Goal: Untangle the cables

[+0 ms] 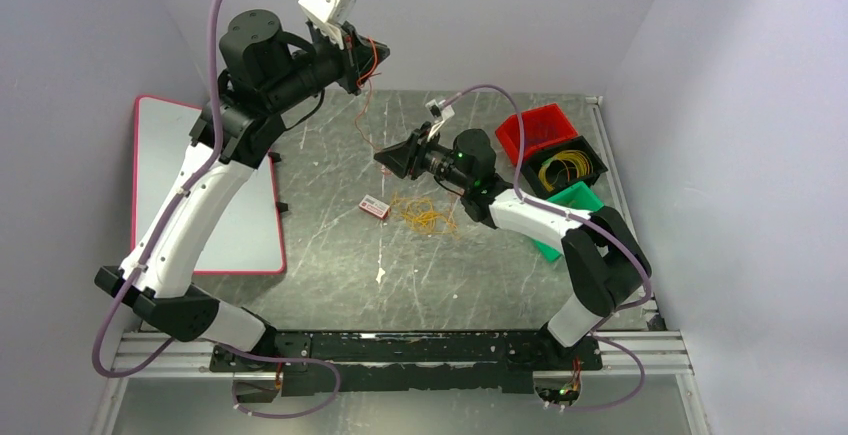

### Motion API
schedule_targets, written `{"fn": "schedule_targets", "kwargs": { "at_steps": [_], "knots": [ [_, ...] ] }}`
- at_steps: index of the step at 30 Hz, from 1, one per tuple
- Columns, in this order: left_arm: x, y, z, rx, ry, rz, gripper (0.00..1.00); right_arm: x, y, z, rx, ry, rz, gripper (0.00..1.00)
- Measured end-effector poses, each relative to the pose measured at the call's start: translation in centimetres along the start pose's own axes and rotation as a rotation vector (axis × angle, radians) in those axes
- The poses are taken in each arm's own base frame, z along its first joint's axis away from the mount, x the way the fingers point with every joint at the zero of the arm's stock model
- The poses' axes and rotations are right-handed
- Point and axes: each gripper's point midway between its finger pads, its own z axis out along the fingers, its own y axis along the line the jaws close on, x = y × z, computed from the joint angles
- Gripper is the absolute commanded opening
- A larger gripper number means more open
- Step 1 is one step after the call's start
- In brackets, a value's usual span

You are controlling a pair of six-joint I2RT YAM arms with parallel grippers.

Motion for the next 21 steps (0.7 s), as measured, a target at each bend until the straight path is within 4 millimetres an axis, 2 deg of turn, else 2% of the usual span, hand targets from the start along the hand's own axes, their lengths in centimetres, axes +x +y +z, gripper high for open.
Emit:
{"fn": "schedule_targets", "kwargs": {
  "at_steps": [3, 9, 13, 15, 21],
  "knots": [
    [0.0, 0.0, 0.0, 0.000, 0.001, 0.000, 0.07, 0.0, 0.0, 0.0, 0.000, -0.001, 0.004, 0.29],
    [0.2, 0.0, 0.0, -0.001, 0.003, -0.001, 0.07, 0.0, 0.0, 0.0, 0.003, 0.000, 0.012, 0.06],
    [0.9, 0.2, 0.1, -0.006, 0.018, -0.005, 0.09, -0.8, 0.2, -0.5, 0.026, -0.011, -0.001, 0.00],
    [1.9, 0.3, 0.2, -0.012, 0.036, -0.011, 0.13, -1.9, 0.6, -1.0, 0.041, -0.028, -0.017, 0.00],
    [6.9, 0.0, 0.9, 0.013, 0.117, -0.086, 0.40, -7.2, 3.2, -4.2, 0.092, -0.124, -0.097, 0.00]
  ]
}}
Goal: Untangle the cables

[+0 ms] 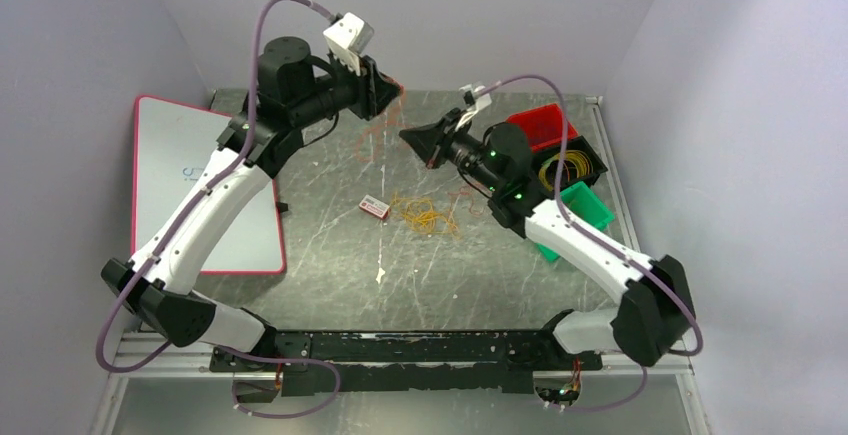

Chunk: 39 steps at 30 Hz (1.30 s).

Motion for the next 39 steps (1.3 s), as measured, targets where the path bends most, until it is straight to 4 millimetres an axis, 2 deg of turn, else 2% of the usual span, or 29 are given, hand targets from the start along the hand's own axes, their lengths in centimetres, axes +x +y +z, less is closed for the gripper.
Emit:
{"fn": "schedule_targets", "kwargs": {
  "at_steps": [4, 8, 12, 14, 22, 27, 33, 39],
  "knots": [
    [4.2, -0.5, 0.9, 0.049, 0.068, -0.070, 0.60, -4.4, -0.2, -1.3, 0.115, -0.064, -0.058, 0.00],
    [7.4, -1.1, 1.3, 0.092, 0.126, -0.126, 0.65, -8.3, -1.6, -3.3, 0.287, -0.121, -0.116, 0.00],
    [7.9, -1.8, 1.3, 0.132, 0.133, -0.140, 0.64, -10.9, -3.0, -5.7, 0.437, -0.148, -0.178, 0.00],
    [7.7, -2.0, 1.4, 0.149, 0.124, -0.137, 0.63, -11.6, -3.4, -6.7, 0.484, -0.151, -0.198, 0.00],
    [7.8, -2.6, 1.4, 0.187, 0.124, -0.137, 0.64, -12.6, -4.4, -10.4, 0.624, -0.131, -0.238, 0.00],
    [8.3, -2.6, 1.7, 0.194, 0.132, -0.137, 0.65, -12.8, -5.0, -13.6, 0.733, -0.114, -0.237, 0.00],
    [9.9, -2.0, 2.8, 0.189, 0.169, -0.137, 0.65, -13.5, -6.3, -17.6, 0.917, -0.097, -0.222, 0.00],
    [12.0, -1.3, 4.3, 0.179, 0.214, -0.145, 0.64, -12.4, -8.2, -22.7, 1.135, -0.076, -0.206, 0.00]
  ]
}}
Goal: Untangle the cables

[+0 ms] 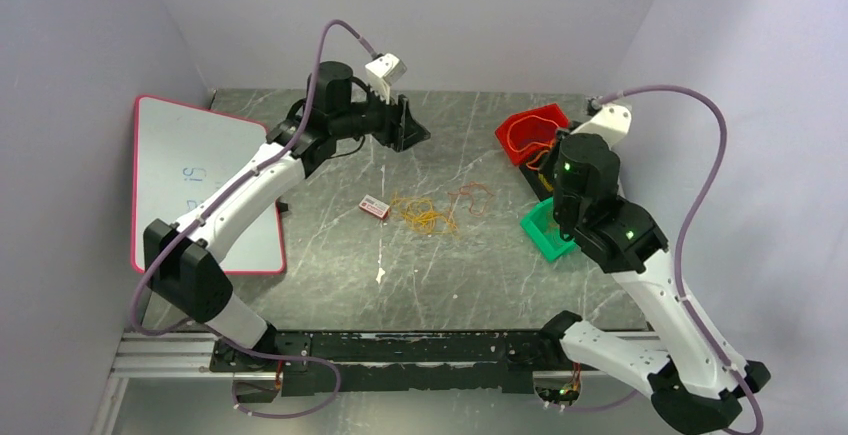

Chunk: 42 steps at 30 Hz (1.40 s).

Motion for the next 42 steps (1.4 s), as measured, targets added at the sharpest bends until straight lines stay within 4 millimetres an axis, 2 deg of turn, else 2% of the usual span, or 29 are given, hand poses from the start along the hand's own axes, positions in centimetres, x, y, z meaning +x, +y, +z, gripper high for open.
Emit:
{"fn": "schedule_targets", "kwargs": {
  "at_steps": [2, 7, 10, 14, 17, 28, 34, 38, 42],
  "knots": [
    [0.4, 0.4, 0.6, -0.002, 0.014, -0.001, 0.63, 0.8, -1.9, -0.5, 0.068, 0.013, -0.007, 0.00],
    [1.4, 1.2, 1.5, -0.008, 0.042, -0.004, 0.63, 2.3, -4.9, -0.5, 0.202, 0.057, -0.053, 0.00],
    [1.9, 1.5, 1.8, -0.016, 0.054, -0.001, 0.63, 3.5, -6.9, 0.7, 0.293, 0.112, -0.104, 0.00],
    [2.4, 2.1, 2.1, -0.032, 0.066, 0.004, 0.63, 5.4, -11.4, 2.9, 0.424, 0.224, -0.140, 0.00],
    [2.7, 2.3, 2.2, -0.037, 0.074, 0.004, 0.63, 6.6, -13.6, 3.5, 0.466, 0.290, -0.156, 0.00],
    [2.7, 2.7, 2.3, -0.054, 0.074, 0.014, 0.62, 11.3, -14.9, 5.2, 0.463, 0.505, -0.294, 0.00],
    [2.9, 2.9, 2.3, -0.064, 0.074, 0.014, 0.61, 14.1, -16.0, 5.2, 0.492, 0.625, -0.386, 0.00],
    [3.8, 3.3, 2.4, -0.074, 0.090, 0.007, 0.61, 16.1, -16.6, 5.4, 0.510, 0.705, -0.449, 0.00],
    [4.8, 3.7, 2.4, -0.088, 0.108, 0.000, 0.61, 17.3, -17.3, 5.4, 0.529, 0.773, -0.507, 0.00]
  ]
}}
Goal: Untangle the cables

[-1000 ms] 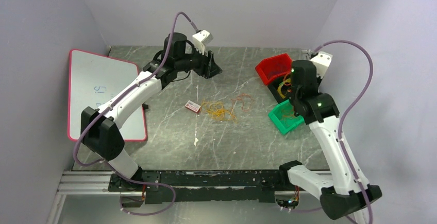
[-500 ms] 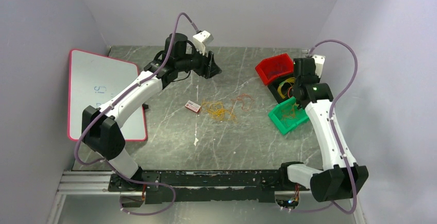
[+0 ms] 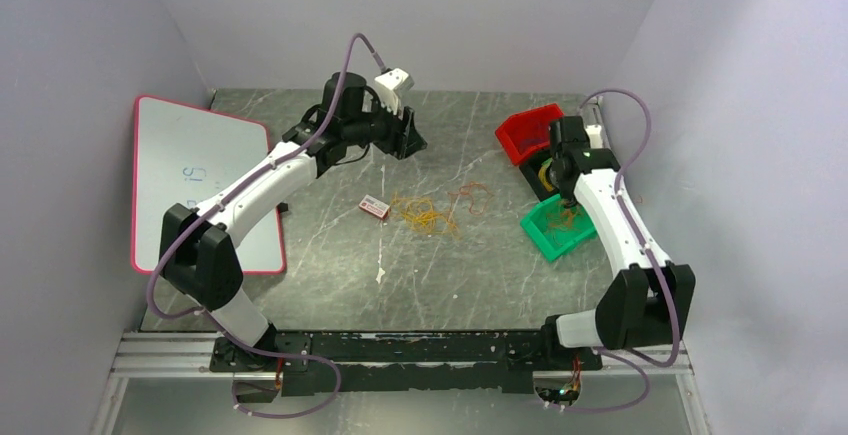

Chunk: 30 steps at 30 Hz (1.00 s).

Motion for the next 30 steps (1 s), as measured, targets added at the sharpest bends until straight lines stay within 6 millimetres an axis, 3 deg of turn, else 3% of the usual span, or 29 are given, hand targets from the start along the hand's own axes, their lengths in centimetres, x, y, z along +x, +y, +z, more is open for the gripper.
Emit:
{"fn": "schedule_targets", "kwargs": {
  "at_steps": [12, 21, 30],
  "knots": [
    [1.7, 0.7, 0.4, -0.019, 0.019, -0.002, 0.61, 2.4, 2.8, 3.6, -0.002, 0.162, -0.181, 0.00],
    [2.0, 1.0, 0.5, -0.032, 0.022, 0.000, 0.61, 1.5, 6.4, 5.6, -0.110, 0.150, -0.175, 0.03],
    [2.2, 1.5, 0.4, -0.047, 0.023, 0.001, 0.61, 0.2, 9.0, 5.8, -0.222, 0.104, -0.099, 0.09]
  ]
}}
